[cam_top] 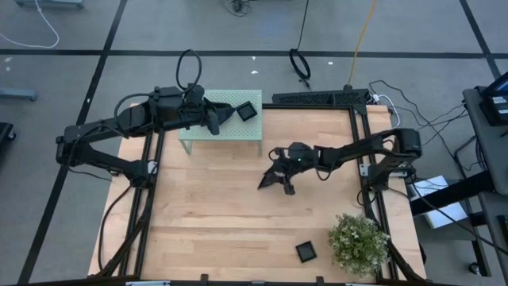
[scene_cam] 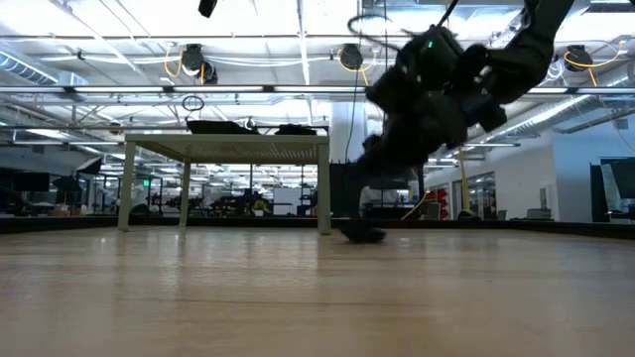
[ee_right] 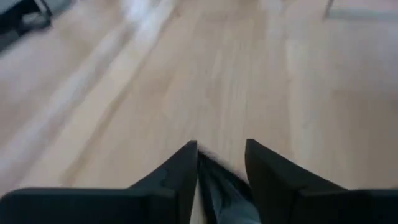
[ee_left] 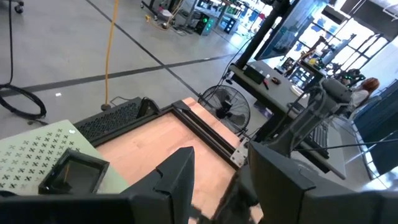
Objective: Pick & Place Mini shaped plates
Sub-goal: Stack the drop shaped plate on top of the stacked drop shaped plates on the shelf
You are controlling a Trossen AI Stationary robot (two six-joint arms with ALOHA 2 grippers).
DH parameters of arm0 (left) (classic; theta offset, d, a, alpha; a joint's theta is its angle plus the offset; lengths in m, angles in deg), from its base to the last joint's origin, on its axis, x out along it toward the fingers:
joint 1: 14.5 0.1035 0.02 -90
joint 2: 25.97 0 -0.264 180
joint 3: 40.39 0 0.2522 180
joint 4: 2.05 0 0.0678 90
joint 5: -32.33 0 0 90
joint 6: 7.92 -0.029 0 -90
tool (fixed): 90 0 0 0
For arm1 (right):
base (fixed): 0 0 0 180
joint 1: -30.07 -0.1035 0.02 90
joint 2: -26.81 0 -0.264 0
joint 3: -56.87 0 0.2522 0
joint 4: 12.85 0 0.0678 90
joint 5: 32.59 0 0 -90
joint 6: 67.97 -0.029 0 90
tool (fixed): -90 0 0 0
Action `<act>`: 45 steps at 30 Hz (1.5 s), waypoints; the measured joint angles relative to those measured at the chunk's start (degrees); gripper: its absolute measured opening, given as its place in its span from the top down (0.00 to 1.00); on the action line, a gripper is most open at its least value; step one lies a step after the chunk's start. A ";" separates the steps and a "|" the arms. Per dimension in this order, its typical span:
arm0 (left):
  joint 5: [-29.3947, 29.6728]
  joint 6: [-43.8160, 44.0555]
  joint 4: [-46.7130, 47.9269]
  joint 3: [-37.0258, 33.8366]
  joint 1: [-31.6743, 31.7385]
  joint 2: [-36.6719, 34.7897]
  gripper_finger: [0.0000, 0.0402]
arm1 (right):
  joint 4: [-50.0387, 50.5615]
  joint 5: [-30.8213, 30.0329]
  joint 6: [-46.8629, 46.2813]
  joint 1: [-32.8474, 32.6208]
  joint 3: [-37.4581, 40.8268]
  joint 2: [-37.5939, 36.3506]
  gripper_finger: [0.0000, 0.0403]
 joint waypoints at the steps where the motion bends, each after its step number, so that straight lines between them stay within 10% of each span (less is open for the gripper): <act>1: -0.04 0.45 0.29 0.00 -0.20 0.02 0.62 | 0.35 -0.73 -0.29 0.04 0.00 -1.41 0.67; 26: -0.96 2.43 2.16 -0.07 -12.27 31.82 0.62 | 26.89 -22.11 5.26 6.99 0.00 -45.12 0.64; 45: -0.56 2.27 -3.59 -0.04 -14.44 48.42 0.62 | 35.80 -22.52 1.62 7.02 0.00 -65.79 0.65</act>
